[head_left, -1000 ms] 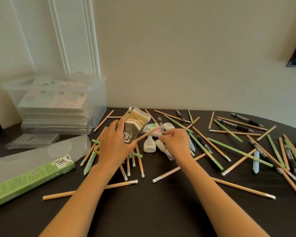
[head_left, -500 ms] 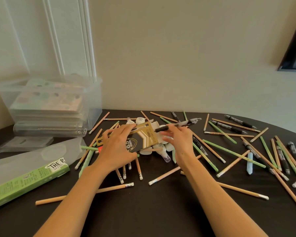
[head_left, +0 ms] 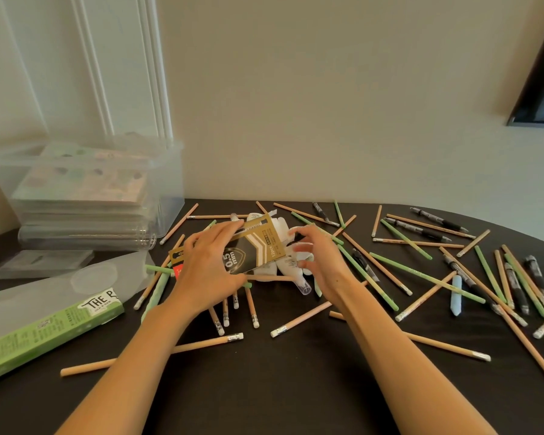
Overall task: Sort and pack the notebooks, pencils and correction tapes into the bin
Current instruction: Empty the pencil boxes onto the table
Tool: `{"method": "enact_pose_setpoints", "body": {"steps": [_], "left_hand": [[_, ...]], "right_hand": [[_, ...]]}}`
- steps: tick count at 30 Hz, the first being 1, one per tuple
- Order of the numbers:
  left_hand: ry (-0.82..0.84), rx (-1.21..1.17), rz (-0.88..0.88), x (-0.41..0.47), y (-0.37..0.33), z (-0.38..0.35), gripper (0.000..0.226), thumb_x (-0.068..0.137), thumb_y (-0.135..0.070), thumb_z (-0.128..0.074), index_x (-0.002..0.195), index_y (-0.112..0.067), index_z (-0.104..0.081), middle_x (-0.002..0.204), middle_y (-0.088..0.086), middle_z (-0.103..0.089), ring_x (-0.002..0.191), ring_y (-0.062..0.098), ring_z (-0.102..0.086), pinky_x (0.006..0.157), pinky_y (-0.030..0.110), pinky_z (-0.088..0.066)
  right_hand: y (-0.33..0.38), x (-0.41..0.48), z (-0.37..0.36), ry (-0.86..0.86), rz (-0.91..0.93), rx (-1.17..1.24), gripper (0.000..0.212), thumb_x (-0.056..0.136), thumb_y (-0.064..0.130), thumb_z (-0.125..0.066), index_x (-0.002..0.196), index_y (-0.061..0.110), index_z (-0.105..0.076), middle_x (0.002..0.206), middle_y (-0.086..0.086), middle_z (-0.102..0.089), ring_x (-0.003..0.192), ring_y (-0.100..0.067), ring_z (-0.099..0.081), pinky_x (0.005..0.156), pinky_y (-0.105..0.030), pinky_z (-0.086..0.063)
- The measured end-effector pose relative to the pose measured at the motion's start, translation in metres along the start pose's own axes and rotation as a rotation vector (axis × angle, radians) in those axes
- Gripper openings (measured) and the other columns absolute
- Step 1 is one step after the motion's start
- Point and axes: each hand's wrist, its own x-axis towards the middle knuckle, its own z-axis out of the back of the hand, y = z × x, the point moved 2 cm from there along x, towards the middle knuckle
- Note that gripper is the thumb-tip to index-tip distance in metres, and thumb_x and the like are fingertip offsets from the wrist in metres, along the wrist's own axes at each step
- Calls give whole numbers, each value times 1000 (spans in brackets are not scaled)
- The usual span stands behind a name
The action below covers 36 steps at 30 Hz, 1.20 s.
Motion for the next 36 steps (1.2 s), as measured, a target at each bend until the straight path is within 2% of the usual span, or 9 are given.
{"method": "enact_pose_setpoints", "body": {"steps": [6,12,16,20,24,26,31,34,36], "left_hand": [[-17,-11,42,0,1,1,88,66,-17,-77,141,-27,-32,139,-5,-40,130,18,-31,105,29,-16],[-54,-41,-22,0,-4,6,83,65,-11,-77,138,-21,-39,139,0,-43,132,17,-31,111,33,-11],[-35,-136,-9,1,-13,6,82,64,-10,-78,136,-20,-41,137,0,-44,129,15,-34,113,39,-17],[-14,-122,-31,5,-14,13,81,66,-11,-78,137,-20,-40,136,1,-46,129,18,-35,112,37,-19],[44,-87,-52,12,-11,25,82,67,-12,-78,138,-20,-39,138,-2,-44,130,15,-33,107,28,-14],[71,-99,-64,17,-11,33,82,67,-13,-78,138,-21,-39,137,-2,-44,129,14,-32,105,25,-13],[121,-65,-70,25,-10,54,82,68,-15,-78,139,-21,-38,138,-4,-43,126,12,-34,110,32,-16],[120,-78,8,25,0,68,84,66,-12,-78,140,-19,-37,138,-1,-43,125,16,-37,110,38,-25],[62,-53,100,25,10,76,85,66,-14,-78,140,-18,-36,136,2,-43,124,18,-39,108,41,-29]], "right_hand": [[-4,1,11,27,233,52,13,92,10,-54,102,12,-62,89,-3,-64,67,-6,-64,61,-17,-49],[-4,5,16,-85,402,-31,8,81,15,-68,78,23,-69,68,13,-69,63,2,-64,61,-13,-49],[-8,5,12,-62,419,-222,11,81,21,-67,73,28,-68,102,8,-57,95,-2,-54,76,-18,-40],[-3,0,8,73,371,-361,18,88,18,-59,80,31,-68,120,16,-39,115,-4,-36,83,-20,-34],[11,-2,12,388,220,-332,21,92,9,-51,94,21,-69,113,12,-55,106,-8,-54,80,-19,-45],[21,0,11,443,202,-380,22,91,6,-51,96,16,-70,112,4,-61,104,-10,-56,82,-22,-48],[36,4,-14,420,199,-475,19,90,8,-55,99,13,-71,101,8,-68,91,-4,-61,66,-13,-48],[38,4,-30,404,203,-342,17,91,13,-55,93,18,-71,98,10,-67,91,-3,-62,68,-15,-51],[38,5,-34,214,293,-150,20,90,13,-55,85,26,-70,94,9,-67,86,-3,-63,65,-15,-50]]}}
